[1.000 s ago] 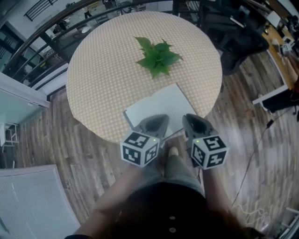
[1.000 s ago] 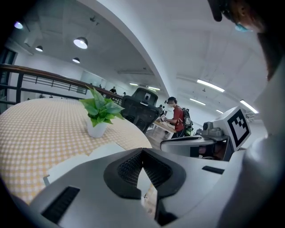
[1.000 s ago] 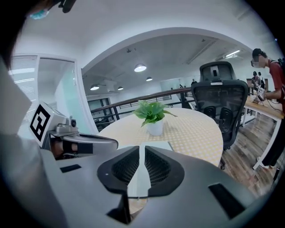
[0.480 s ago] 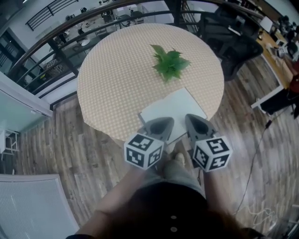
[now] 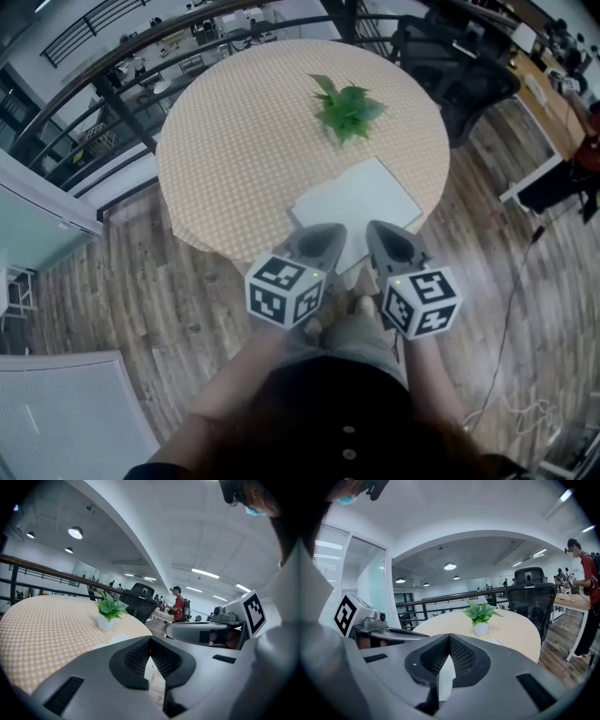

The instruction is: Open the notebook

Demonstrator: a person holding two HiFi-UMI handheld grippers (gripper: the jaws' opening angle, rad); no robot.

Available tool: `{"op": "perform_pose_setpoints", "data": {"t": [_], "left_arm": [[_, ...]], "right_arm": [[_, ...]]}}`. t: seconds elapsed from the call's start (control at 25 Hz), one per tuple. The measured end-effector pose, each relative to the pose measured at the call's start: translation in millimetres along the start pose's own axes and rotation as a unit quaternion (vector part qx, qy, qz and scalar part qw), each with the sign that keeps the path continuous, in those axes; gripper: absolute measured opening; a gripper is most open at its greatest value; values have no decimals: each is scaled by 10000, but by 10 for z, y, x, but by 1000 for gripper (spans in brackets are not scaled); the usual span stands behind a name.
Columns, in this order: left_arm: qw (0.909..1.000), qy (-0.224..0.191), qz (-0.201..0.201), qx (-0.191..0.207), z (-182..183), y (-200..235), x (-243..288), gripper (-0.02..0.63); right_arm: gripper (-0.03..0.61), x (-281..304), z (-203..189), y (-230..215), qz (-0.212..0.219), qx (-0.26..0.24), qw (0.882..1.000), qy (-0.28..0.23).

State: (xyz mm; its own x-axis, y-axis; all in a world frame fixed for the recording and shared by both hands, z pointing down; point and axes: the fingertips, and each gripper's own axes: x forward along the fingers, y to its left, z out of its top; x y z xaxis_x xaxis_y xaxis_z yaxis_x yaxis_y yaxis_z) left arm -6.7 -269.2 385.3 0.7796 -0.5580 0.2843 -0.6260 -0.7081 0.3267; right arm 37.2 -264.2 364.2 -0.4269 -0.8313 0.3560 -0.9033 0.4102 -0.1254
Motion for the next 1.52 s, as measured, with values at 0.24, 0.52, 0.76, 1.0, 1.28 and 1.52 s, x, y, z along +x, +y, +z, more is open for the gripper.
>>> {"op": "perform_pose_setpoints", "data": {"t": [0.24,0.52,0.76,1.0,1.28,1.52], "left_arm": [[10000,4,-7,-80,-99,-78,-4,9],[9996,134,174,-188,-157,-117,50,9],[9992,158,263,-272,-156,-158,114,9],[9987,144,312,-383,-176,-208,184,9],[9976,187,442,-497,-252,-151,156,9],[9977,211,427,-483,-254,-139,168,9]], "right_arm": [[11,-35,-97,56,35,30,9999,136],[11,-17,-178,-3,185,34,9993,335],[11,-21,-139,-28,437,52,9983,379],[11,-36,-149,-96,548,44,9974,463],[11,-27,-187,-61,713,38,9960,539],[11,-9,-202,-76,727,39,9958,562]]}}
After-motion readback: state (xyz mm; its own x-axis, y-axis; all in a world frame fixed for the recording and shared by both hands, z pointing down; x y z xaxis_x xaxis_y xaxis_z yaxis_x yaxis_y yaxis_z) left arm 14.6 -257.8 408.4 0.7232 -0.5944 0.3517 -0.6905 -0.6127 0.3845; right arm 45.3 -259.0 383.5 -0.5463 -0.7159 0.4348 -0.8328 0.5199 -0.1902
